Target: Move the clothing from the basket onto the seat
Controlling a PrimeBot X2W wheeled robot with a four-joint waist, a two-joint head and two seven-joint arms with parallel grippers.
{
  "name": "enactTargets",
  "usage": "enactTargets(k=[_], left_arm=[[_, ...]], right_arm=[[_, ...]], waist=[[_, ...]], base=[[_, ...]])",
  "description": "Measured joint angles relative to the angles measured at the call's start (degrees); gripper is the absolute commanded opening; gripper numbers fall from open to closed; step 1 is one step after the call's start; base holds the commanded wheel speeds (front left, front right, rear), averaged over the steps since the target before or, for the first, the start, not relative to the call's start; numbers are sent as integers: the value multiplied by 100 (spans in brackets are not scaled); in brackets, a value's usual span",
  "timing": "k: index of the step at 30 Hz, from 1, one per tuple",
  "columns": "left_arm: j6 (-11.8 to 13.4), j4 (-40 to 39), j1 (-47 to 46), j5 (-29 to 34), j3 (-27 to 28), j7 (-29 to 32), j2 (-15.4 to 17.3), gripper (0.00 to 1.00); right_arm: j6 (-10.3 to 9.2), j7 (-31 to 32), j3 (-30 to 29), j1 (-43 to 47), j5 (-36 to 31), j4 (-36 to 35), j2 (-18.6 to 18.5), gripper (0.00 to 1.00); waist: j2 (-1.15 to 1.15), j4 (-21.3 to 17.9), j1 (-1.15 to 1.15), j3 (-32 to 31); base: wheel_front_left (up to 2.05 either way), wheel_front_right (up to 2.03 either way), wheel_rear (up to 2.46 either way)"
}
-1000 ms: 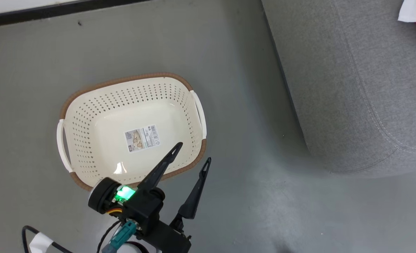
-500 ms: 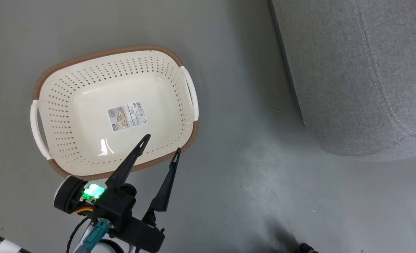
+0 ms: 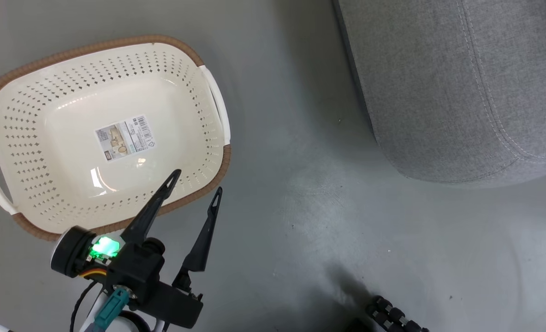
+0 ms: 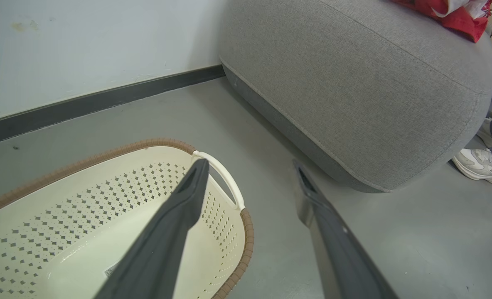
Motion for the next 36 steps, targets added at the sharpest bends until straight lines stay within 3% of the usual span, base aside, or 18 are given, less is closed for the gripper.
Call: enactTargets(k=[2, 4, 16, 29, 36], left_arm=[[24, 2, -11, 10, 13, -3, -13, 100], [49, 12, -28, 9, 15, -7, -45, 100], [144, 288, -32, -65, 70, -237, -397, 100], [193, 671, 77, -353, 111, -520, -728, 100], [202, 1105, 110, -584, 212, -705, -996, 100]], right_arm=[[35, 0, -8, -1, -5, 2, -2, 55], [52, 0, -10, -1, -31, -10, 5, 100], [152, 0, -64, 240, -249, -326, 60, 100], [210, 1, -154, 2092, -559, -920, 323, 100], [233, 1, -232, 3015, -764, -1756, 793, 100]], waist=[[0, -41, -1, 20], [0, -56, 0, -1], [0, -54, -1, -411], [-1, -178, -2, -1113], [-1, -190, -2, -1532]], base=[[0, 0, 0], [0, 0, 0], [0, 0, 0], [0, 0, 0], [0, 0, 0]])
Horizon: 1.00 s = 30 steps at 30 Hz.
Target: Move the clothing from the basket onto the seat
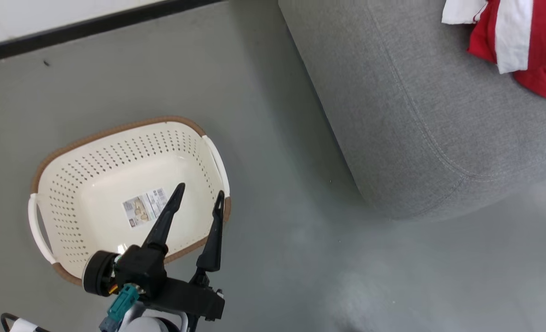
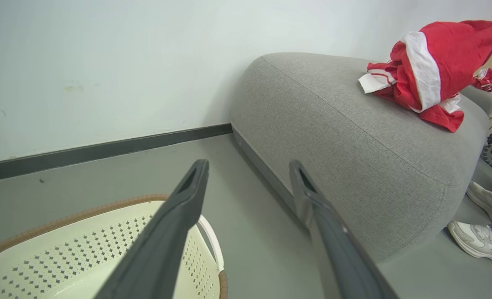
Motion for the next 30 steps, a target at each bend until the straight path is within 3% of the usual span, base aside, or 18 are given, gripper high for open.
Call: enactTargets(k=[11, 22, 30], left_arm=[[88, 706, 41, -370, 254, -221, -550, 100], [145, 1341, 336, -517, 695, -321, -635, 100], [145, 1650, 400, -517, 732, -366, -648, 100]], right_arm=[[18, 0, 487, 955, -442, -1241, 873, 100], [52, 0, 1154, 1562, -489, -1103, 1521, 100], [67, 1, 1210, 2152, -450, -1081, 1624, 100]], waist=[[0, 395, 0, -742], [-1, 1294, 0, -1483], [-1, 1876, 0, -1882]], base=[[0, 0, 0], [0, 0, 0], [0, 0, 0]])
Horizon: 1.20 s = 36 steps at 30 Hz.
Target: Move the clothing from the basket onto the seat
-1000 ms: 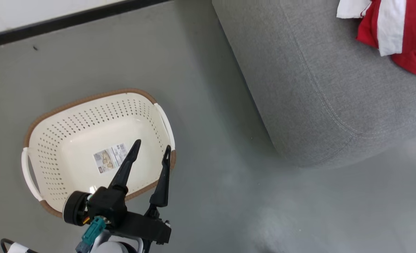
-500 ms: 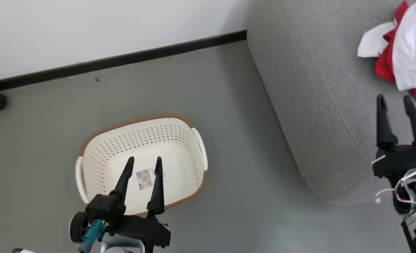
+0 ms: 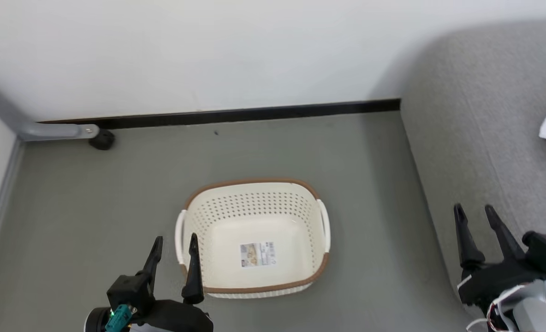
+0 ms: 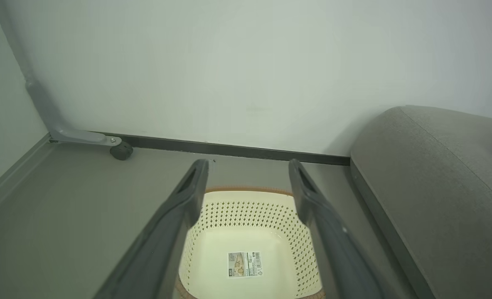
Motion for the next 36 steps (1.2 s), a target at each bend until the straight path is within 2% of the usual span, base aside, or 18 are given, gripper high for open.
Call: enactTargets(k=[7, 11, 15, 32, 33, 36], left_arm=[[3, 244, 53, -40, 196, -18, 25, 100], [4, 283, 239, -43, 309, -22, 63, 100], [4, 296, 299, -43, 311, -22, 57, 100], [-1, 352, 325, 12, 354, -52, 64, 100], [0, 358, 325, 12, 353, -52, 63, 0], [-1, 513, 415, 10, 326, -45, 27, 0]], right_arm=[[0, 0, 140, 347, -20, -83, 199, 100], [1, 0, 299, 405, -55, -188, 390, 100], [1, 0, 319, 528, -104, -219, 402, 100], [1, 0, 308, 584, -169, -314, 404, 100], [1, 0, 305, 588, -169, -307, 405, 0], [0, 2, 321, 697, -169, -142, 432, 0]], waist=[[0, 556, 0, -382], [0, 762, 0, -607], [0, 908, 0, -763], [1, 955, 1, -909], [1, 951, 1, -913], [1, 951, 1, -914]], base=[[0, 0, 0], [0, 0, 0], [0, 0, 0], [0, 0, 0], [0, 0, 0], [0, 0, 0]])
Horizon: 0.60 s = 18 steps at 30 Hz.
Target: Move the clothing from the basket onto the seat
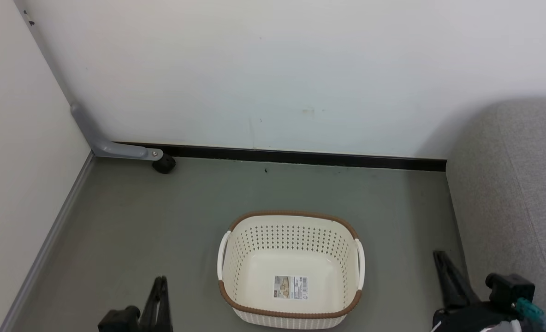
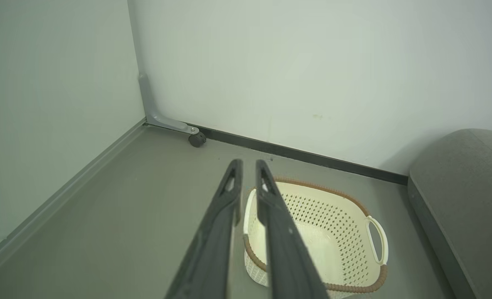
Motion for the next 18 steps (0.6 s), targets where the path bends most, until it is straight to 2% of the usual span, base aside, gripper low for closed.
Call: enactTargets(k=[6, 18], left_arm=[[-12, 111, 130, -119, 52, 70, -22, 0], [-209, 94, 118, -965, 300, 359, -48, 0]], right_arm=[[0, 59, -62, 182, 149, 86, 51, 0], [0, 360, -265, 181, 1061, -23, 64, 0]], waist=[[0, -15, 0, 2], [0, -149, 0, 26]], base=[[0, 0, 0], [0, 0, 0]])
